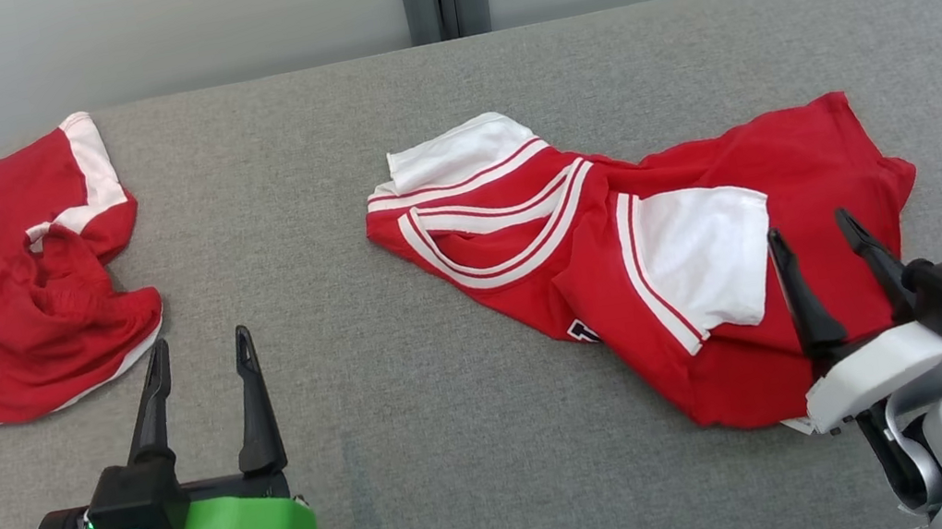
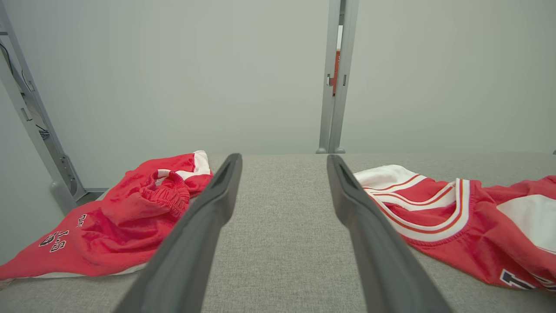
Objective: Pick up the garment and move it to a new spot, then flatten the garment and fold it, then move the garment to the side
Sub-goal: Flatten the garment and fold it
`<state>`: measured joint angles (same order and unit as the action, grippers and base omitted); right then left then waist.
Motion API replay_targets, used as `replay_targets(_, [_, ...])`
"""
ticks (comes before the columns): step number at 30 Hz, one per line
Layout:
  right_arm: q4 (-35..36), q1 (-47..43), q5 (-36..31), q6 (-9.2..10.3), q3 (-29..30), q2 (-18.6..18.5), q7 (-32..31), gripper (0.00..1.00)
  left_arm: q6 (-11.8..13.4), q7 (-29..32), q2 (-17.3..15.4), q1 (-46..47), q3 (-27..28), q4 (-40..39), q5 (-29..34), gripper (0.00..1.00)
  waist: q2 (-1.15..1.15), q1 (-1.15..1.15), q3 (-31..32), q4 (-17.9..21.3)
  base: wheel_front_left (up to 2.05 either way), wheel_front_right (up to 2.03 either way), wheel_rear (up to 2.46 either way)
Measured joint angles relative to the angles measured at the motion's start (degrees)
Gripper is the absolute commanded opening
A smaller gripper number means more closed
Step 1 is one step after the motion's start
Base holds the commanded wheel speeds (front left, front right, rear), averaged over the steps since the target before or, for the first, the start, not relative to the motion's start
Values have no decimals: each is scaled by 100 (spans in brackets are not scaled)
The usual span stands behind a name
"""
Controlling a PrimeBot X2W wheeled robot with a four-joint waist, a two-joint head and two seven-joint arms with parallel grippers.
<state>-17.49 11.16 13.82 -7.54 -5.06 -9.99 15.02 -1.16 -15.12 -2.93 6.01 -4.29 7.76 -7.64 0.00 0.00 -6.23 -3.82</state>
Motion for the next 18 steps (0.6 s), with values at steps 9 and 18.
replay_targets(9, [-1133, 524, -34, 0, -207, 1, -198, 100, 112, 0, 5, 139, -227, 1, -185, 100, 0, 0, -215, -213, 0, 0, 0])
replay_targets(18, [-1845, 634, 220, 1, -265, 187, -176, 16, 175, 0, 7, 188, -343, -1, -237, 100, 0, 0, -384, -409, 0, 0, 0])
